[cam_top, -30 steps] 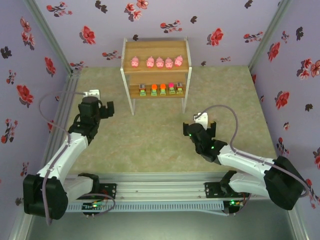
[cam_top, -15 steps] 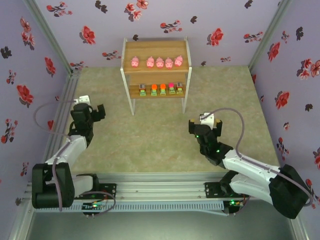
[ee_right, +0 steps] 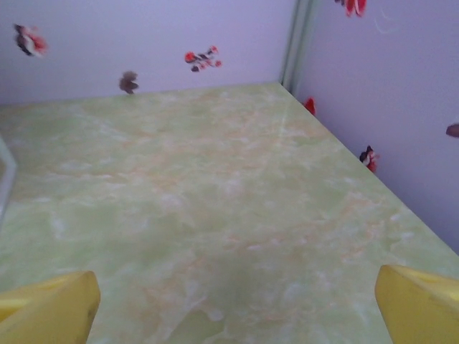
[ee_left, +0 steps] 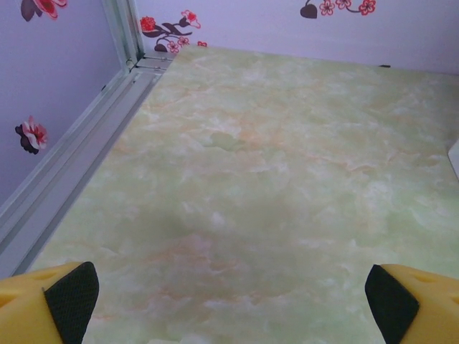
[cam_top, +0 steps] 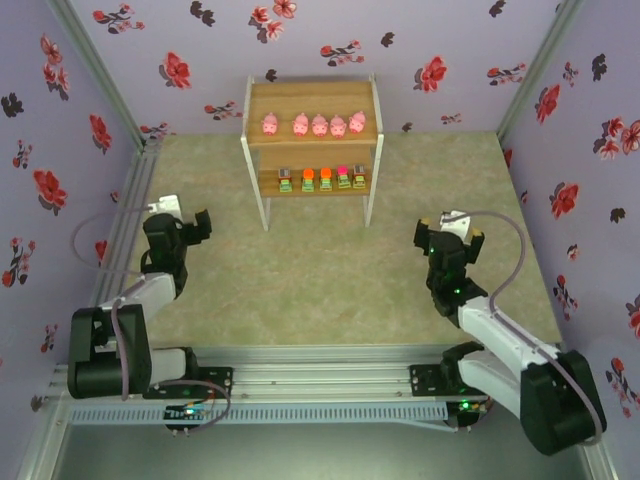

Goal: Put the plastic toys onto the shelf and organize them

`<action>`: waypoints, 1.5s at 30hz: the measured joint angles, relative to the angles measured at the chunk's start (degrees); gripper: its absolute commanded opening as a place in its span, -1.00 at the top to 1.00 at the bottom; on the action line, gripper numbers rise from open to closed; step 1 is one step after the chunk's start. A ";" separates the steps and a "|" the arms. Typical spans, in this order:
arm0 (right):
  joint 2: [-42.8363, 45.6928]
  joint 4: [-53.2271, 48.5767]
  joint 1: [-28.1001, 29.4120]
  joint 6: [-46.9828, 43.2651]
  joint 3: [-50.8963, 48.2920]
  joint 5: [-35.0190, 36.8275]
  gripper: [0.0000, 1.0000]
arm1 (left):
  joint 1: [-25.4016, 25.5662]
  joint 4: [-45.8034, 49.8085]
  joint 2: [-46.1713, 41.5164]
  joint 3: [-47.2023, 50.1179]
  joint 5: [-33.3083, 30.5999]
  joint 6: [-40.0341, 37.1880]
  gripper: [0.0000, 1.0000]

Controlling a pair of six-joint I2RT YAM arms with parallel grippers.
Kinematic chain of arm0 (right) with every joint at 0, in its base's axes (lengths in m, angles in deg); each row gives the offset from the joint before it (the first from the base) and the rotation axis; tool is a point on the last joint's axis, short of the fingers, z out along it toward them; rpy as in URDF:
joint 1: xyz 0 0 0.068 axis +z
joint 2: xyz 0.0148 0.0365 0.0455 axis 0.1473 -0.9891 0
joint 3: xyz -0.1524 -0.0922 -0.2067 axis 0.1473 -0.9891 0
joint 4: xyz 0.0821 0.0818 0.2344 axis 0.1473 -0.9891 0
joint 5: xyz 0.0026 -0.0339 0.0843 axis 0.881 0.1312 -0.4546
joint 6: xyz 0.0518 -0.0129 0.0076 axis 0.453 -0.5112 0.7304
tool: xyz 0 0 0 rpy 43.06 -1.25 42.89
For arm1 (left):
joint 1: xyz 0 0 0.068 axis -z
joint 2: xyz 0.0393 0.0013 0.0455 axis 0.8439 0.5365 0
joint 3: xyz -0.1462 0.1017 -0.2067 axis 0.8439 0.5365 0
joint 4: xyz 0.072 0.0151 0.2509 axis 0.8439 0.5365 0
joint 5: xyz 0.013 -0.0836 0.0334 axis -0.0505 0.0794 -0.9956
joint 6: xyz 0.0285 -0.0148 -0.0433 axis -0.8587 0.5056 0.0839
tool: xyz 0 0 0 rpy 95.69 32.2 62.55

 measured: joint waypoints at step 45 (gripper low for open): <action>-31.30 28.22 -18.40 -2.78 1.44 -26.84 -0.99 | -1.16 -20.04 14.05 5.27 15.06 -6.43 -0.99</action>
